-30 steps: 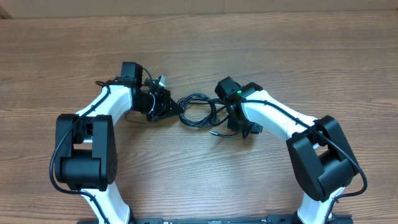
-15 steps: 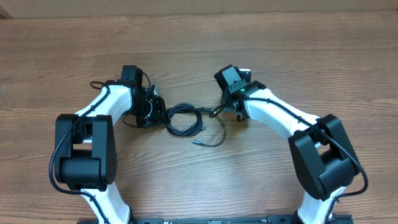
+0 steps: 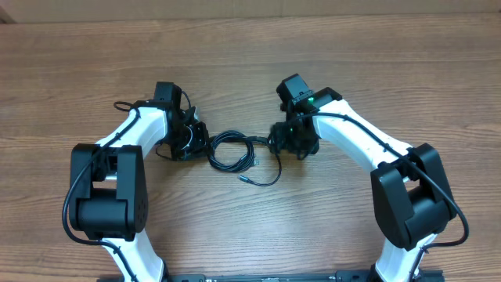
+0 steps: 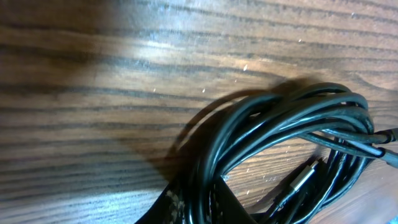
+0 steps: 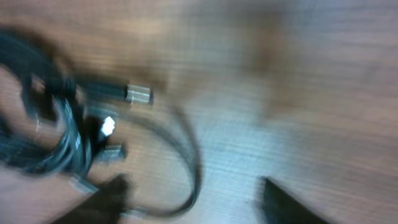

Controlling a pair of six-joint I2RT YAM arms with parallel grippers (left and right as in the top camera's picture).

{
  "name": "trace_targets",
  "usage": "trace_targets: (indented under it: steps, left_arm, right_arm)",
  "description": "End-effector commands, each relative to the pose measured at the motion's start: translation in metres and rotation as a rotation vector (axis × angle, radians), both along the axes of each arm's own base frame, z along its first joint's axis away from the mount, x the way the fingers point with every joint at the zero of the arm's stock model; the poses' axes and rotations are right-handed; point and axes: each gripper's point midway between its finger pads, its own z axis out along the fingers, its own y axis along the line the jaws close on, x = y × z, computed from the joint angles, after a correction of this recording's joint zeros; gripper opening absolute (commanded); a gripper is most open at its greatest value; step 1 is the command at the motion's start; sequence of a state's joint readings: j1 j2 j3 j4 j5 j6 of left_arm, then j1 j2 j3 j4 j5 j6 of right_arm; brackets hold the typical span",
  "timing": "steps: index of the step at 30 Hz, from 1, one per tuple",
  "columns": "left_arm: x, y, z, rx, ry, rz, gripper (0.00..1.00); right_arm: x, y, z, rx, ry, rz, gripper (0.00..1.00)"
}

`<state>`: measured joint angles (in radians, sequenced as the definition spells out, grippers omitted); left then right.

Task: Untangle cables

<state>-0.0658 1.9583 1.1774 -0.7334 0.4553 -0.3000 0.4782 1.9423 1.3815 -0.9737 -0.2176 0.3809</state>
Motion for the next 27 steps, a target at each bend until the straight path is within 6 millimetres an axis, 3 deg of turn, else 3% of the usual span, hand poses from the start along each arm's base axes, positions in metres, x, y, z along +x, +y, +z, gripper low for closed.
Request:
trace_targets:
  steps: [1,3,6,10,18,22,27]
  left_arm:
    - [0.001,0.010,-0.009,0.071,-0.011,-0.012,0.16]
    - [0.001,0.010,-0.009,0.068,-0.009,-0.012,0.19]
    - [0.001,0.009,-0.009,0.063,-0.007,-0.013,0.26]
    - [-0.002,0.009,-0.009,0.064,0.003,-0.013,0.19]
    - [-0.003,0.009,-0.009,0.064,0.008,-0.013,0.17]
    - [-0.006,0.009,-0.009,0.065,0.023,-0.014,0.16]
    - [-0.010,0.009,-0.009,0.066,0.037,-0.015,0.13]
  right_arm:
    - [-0.028,0.031,0.005,0.176,0.124,0.032,0.24]
    - [-0.035,0.035,-0.002,0.170,0.155,-0.024,0.14]
    - [-0.046,0.041,-0.016,0.152,0.214,-0.177,0.14]
    - [-0.063,0.050,-0.031,0.119,0.300,-0.395,0.29]
    - [-0.072,0.048,-0.044,0.004,0.266,-0.524,0.36]
    - [-0.076,0.038,-0.048,-0.076,0.244,-0.574,0.14]
    - [-0.088,0.026,-0.048,-0.132,0.291,-0.585,0.18]
